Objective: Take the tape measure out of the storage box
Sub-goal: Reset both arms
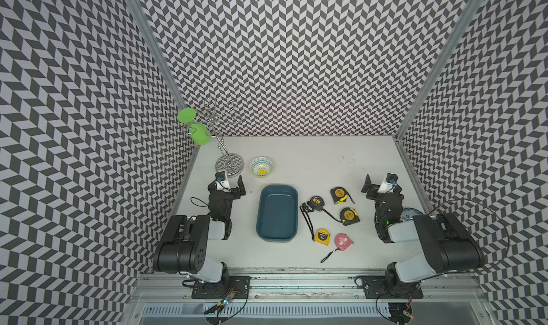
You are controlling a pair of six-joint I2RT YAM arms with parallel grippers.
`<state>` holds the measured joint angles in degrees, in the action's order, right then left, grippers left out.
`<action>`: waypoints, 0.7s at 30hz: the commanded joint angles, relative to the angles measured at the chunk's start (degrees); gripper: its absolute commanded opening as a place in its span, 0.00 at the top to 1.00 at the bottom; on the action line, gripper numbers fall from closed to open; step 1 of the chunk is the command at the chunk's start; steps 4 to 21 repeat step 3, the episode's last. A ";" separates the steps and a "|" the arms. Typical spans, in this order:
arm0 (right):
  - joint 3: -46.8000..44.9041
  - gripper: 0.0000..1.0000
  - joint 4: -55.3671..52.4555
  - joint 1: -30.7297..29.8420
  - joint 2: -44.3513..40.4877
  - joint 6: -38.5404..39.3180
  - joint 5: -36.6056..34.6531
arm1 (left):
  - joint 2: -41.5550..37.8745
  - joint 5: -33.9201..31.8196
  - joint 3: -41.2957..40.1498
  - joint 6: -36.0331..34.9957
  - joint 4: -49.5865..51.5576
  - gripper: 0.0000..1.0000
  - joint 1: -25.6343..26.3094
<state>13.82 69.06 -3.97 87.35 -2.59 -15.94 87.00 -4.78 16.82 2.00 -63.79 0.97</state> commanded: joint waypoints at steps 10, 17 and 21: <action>-0.22 0.00 3.89 -0.28 0.19 0.67 0.12 | 0.28 -0.46 -0.30 -0.40 -2.11 0.00 -0.41; -0.22 0.00 3.89 -0.28 0.19 0.67 0.12 | 0.28 -0.46 -0.30 -0.40 -2.11 0.00 -0.41; -0.22 0.00 3.89 -0.28 0.19 0.67 0.12 | 0.28 -0.46 -0.30 -0.40 -2.11 0.00 -0.41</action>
